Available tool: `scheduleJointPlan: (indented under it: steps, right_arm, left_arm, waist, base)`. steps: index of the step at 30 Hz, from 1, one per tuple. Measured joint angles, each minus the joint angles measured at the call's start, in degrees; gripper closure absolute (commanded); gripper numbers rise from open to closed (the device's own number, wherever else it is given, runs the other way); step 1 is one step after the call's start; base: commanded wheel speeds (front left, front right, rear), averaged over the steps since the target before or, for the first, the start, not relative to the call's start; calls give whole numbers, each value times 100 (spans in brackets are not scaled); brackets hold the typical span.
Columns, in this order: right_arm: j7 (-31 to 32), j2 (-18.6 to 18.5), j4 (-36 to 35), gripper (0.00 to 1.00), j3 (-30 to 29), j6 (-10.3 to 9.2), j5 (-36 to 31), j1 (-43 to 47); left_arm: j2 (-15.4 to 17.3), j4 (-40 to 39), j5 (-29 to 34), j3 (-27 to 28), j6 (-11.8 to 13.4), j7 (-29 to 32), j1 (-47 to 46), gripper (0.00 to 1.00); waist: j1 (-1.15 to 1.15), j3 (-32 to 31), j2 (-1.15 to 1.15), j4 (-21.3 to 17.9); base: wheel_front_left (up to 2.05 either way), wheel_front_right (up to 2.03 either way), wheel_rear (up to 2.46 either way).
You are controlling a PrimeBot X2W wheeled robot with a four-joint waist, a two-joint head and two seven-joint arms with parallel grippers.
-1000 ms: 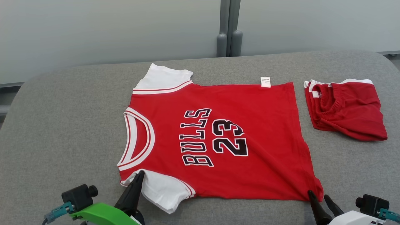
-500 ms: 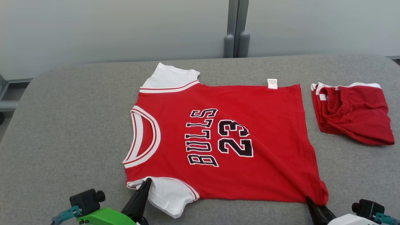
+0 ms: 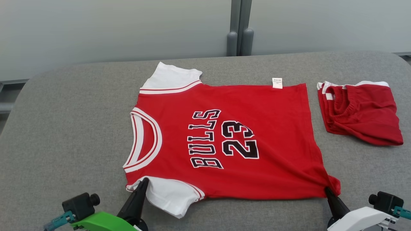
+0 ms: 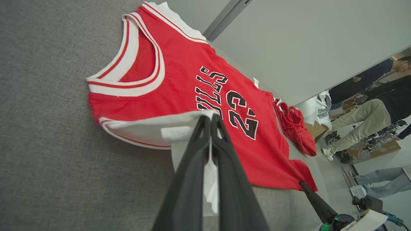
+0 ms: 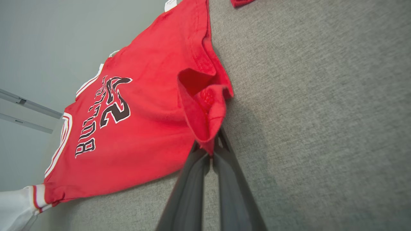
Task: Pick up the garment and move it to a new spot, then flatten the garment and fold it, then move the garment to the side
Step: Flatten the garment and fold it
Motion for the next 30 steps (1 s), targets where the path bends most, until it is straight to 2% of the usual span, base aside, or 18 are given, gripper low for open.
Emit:
scheduleJointPlan:
  steps: [6,9,13,18,20,24,26,30]
  right_arm:
    - [42,168,-233,100,-271,144,626,1]
    - [341,205,-375,100,-305,220,1050,1]
    - [792,561,-520,100,-369,242,1896,3]
    - [1005,725,-770,100,-670,271,2541,-3]
    - [1007,715,-772,100,-832,257,2657,-22]
    - [1126,554,-775,100,-855,110,2572,-124]
    - [1137,569,-814,100,-905,97,2601,-165]
    - [1191,719,-900,100,-1137,-73,3026,-254]
  left_arm:
    - [-3,-170,-70,135,1,-156,-1,100]
    - [-19,-255,-187,276,1,-313,-4,100]
    - [-54,-344,-230,361,0,-454,-19,100]
    - [-70,-344,-255,359,0,-504,-27,100]
    - [-71,-337,-255,357,0,-531,-27,100]
    - [-73,-321,-255,333,0,-553,-27,100]
    - [-74,-319,-263,327,0,-571,-27,100]
    - [-76,-314,-297,348,0,-624,-49,100]
  waist:
    - [0,21,0,-38]
    - [0,33,0,-64]
    - [0,42,0,-69]
    - [0,55,0,-37]
    - [0,59,0,-33]
    - [0,69,0,-22]
    - [0,78,0,-17]
    - [0,104,0,-7]
  base:
    - [0,0,0]
    - [0,0,0]
    - [0,0,0]
    - [0,0,0]
    - [0,0,0]
    - [0,0,0]
    - [0,0,0]
    - [0,0,0]
